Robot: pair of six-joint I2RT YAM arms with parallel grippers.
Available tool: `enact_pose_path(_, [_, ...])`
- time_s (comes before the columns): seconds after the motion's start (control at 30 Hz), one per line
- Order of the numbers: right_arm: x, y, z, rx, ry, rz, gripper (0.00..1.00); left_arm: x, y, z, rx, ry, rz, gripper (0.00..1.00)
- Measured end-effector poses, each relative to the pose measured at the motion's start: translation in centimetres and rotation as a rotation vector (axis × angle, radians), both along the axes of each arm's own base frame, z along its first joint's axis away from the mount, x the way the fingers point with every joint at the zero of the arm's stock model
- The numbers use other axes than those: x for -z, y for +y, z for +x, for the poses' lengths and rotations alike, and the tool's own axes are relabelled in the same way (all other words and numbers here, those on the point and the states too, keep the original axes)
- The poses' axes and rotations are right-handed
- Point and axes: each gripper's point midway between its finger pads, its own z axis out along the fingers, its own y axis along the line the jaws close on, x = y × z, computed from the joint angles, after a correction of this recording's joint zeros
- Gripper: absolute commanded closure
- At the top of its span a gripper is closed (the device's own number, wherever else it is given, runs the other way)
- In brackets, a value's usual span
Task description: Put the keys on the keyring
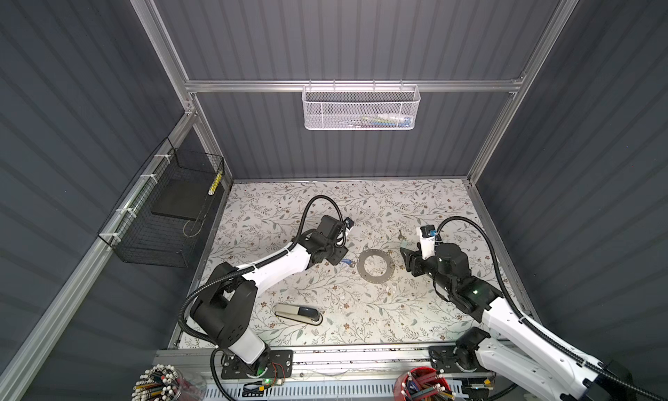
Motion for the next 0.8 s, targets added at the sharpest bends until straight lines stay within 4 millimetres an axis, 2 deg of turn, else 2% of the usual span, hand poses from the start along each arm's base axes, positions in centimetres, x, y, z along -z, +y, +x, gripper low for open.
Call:
enact_pose_path(0.03, [0.6,0.1,-0.1,-0.002,0.027,0.0,0.35,-0.3,0.0,0.3,-0.033,-0.006,-0.024,0.02])
enact_pose_path(0.07, [1.3,0.2,-0.3,-0.002,0.06,0.0,0.36,-0.4,0.2,0.4,-0.063,-0.013,-0.039,0.0])
enact_pose_path(0.27, [5.2,0.4,-0.9,0.016,0.232,-0.02,0.36,-2.7,1.9,1.3,-0.271,-0.062,-0.135,0.0])
enact_pose_path(0.43, [7.4,0.3,-0.9,0.037,0.307,-0.042,0.37,-3.7,2.5,1.9,-0.35,-0.094,-0.176,0.0])
enact_pose_path(0.63, [9.5,0.3,-0.3,0.052,0.386,-0.087,0.42,-2.2,3.4,1.9,-0.387,-0.102,-0.147,0.0])
enact_pose_path(0.8, [10.7,1.0,1.0,0.056,0.462,-0.089,0.42,-0.2,2.9,2.2,-0.366,-0.072,-0.101,0.0])
